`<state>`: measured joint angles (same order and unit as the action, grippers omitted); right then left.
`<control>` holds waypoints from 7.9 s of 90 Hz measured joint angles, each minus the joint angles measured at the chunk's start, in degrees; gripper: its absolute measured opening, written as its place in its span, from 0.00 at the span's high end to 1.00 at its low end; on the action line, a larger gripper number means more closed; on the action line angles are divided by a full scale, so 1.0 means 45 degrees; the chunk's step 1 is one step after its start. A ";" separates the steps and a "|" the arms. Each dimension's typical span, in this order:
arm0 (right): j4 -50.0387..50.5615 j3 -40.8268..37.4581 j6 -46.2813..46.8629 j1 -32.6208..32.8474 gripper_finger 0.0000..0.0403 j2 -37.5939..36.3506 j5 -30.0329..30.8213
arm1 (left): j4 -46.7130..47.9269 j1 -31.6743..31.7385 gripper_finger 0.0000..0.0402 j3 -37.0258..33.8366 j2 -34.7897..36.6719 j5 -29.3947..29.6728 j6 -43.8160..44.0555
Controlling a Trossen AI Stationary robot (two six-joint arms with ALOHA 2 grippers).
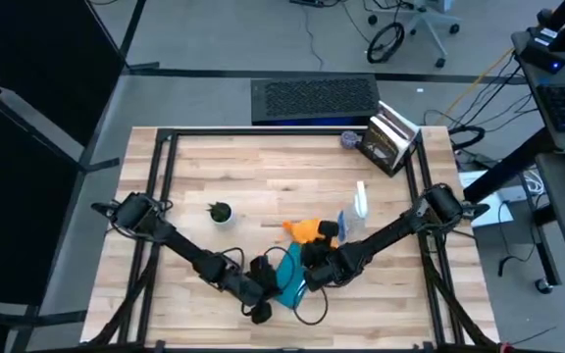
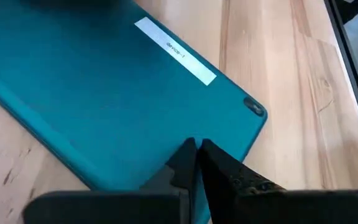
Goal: Apply microfiber cloth
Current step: Wipe the tablet with the microfiber cloth
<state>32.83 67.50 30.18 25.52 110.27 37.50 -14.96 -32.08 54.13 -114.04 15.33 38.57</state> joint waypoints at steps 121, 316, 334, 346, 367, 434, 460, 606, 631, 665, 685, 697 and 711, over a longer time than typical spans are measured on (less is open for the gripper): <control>-0.1492 0.0040 0.1021 0.2032 0.96 0.1266 -0.0075 | 0.1878 -0.0014 0.97 -0.0262 0.0994 -0.0047 0.0801; -0.3779 0.0045 -0.0541 0.3408 0.95 -0.1008 0.0253 | -0.0578 0.0583 0.97 -0.1321 0.2356 0.4595 -0.2254; -0.6122 0.0049 -0.1760 0.3012 0.95 -0.0061 -0.0844 | -0.4244 0.0363 1.00 -0.2929 0.1436 0.5538 -0.2347; -0.7254 0.0049 -0.2810 0.2613 0.95 0.0532 -0.1087 | -0.5552 0.0506 0.99 -0.2991 0.0496 0.5284 -0.2691; -0.8130 0.0049 -0.3522 0.1593 0.95 0.1218 -0.2573 | -0.7033 0.0843 0.99 -0.2527 -0.1283 0.4765 -0.2398; -0.6124 -0.0062 -0.2323 0.2694 0.95 0.0778 -0.4728 | -0.7047 0.1048 0.99 -0.2565 -0.1806 0.4707 -0.2340; -0.5706 -0.0012 -0.3903 0.1474 0.95 0.0053 -0.2374 | -0.7219 0.1049 0.99 -0.2594 -0.1821 0.4677 -0.2456; 0.6373 0.0040 1.0665 0.5604 0.38 -0.3453 -0.6011 | 0.2372 -0.1103 0.99 -0.2511 0.5066 0.3092 -0.0316; -0.1600 -0.1363 0.7981 0.2931 0.35 -0.3106 -0.1806 | 0.1345 -0.1141 0.99 -0.2495 0.3722 0.2389 -0.0302; -0.8041 -0.4322 0.7772 0.0178 0.35 -0.2652 -0.5546 | -0.0862 -0.1116 0.99 -0.2478 0.1557 0.1996 -0.0316; -0.8852 -0.4302 0.8590 0.0144 0.35 -0.1257 -0.5799 | -0.1457 -0.0809 0.99 -0.2063 0.0728 0.2045 -0.0331; -0.9526 -0.4304 0.8822 0.0144 0.35 -0.0808 -0.5754 | -0.1373 -0.0509 0.99 -0.1849 0.0687 0.1862 -0.0755; -1.0357 -0.4312 0.8713 0.0135 0.35 -0.0513 -0.5941 | -0.1356 -0.0104 0.99 -0.1763 0.0668 0.1739 -0.1360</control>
<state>-13.78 48.10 69.38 26.13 107.96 10.77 -21.06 -32.54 46.19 -111.03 23.16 32.45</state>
